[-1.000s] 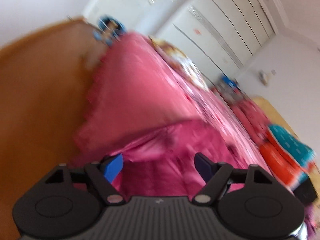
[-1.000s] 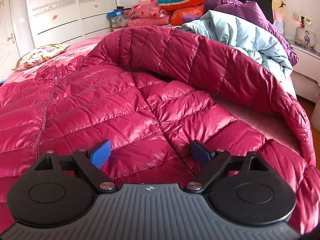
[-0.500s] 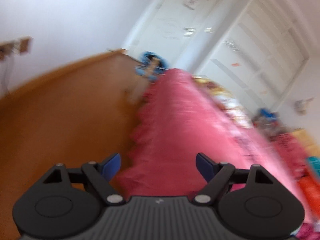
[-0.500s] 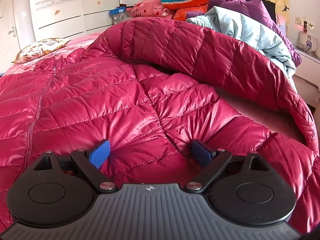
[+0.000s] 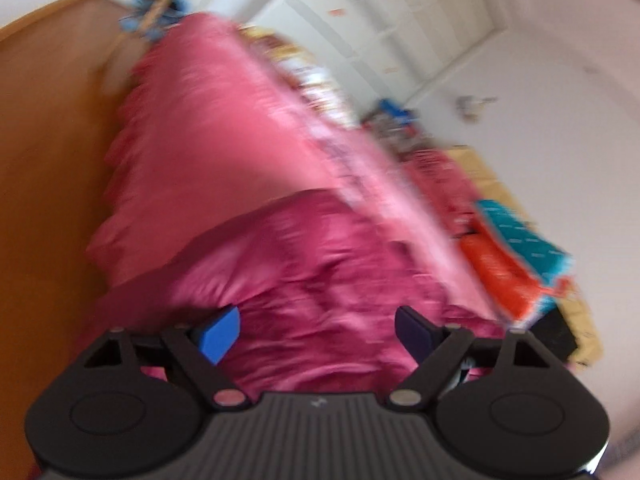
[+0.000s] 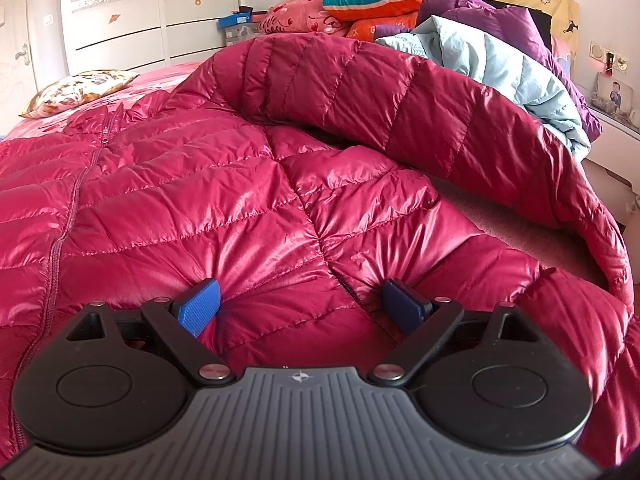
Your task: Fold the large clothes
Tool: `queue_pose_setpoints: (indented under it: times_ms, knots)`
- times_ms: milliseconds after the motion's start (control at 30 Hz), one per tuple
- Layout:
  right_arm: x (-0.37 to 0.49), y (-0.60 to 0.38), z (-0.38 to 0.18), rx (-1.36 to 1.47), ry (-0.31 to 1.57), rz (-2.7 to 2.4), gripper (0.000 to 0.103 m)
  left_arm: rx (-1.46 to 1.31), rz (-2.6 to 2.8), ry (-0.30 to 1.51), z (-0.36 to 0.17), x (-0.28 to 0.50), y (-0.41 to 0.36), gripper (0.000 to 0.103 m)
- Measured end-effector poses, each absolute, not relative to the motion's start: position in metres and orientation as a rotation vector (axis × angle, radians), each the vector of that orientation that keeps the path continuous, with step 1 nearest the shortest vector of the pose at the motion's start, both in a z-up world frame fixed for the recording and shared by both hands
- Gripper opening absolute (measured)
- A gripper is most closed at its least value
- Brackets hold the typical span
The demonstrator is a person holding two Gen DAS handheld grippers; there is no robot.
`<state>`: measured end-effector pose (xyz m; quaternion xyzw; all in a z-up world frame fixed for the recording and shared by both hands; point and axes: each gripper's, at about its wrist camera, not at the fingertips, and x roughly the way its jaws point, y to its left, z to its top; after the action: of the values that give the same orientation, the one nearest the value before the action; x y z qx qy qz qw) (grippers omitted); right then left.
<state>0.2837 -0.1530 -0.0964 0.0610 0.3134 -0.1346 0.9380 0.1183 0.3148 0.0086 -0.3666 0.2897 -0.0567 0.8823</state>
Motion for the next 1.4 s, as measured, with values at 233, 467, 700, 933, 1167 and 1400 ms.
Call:
queue_pose_setpoints:
  times_ms: [233,467,700,933,1167,1400]
  knots:
    - [0.285,-0.153,-0.098,0.114,0.641,-0.279,0.103,-0.773,0.262,0.676,-0.009,0.113,0.340,0.082]
    - [0.289,-0.155,-0.099,0.103,0.649,-0.277,0.103,-0.684,0.494,0.650,-0.008,0.101,0.355,0.082]
    - [0.288,-0.158,-0.098,0.116,0.646,-0.268,0.103,-0.619,0.472,0.544,0.016,0.078,0.333,0.082]
    - [0.286,-0.166,-0.095,0.172,0.642,-0.247,0.103,-0.402,0.261,0.453,0.064,0.055,0.257,0.083]
    - [0.276,-0.183,-0.085,0.254,0.633,-0.188,0.103,-0.248,0.044,0.432,0.109,0.030,0.177,0.083]
    - [0.255,-0.218,-0.067,0.396,0.558,-0.193,0.103,-0.162,-0.216,0.414,0.156,0.011,0.082,0.083]
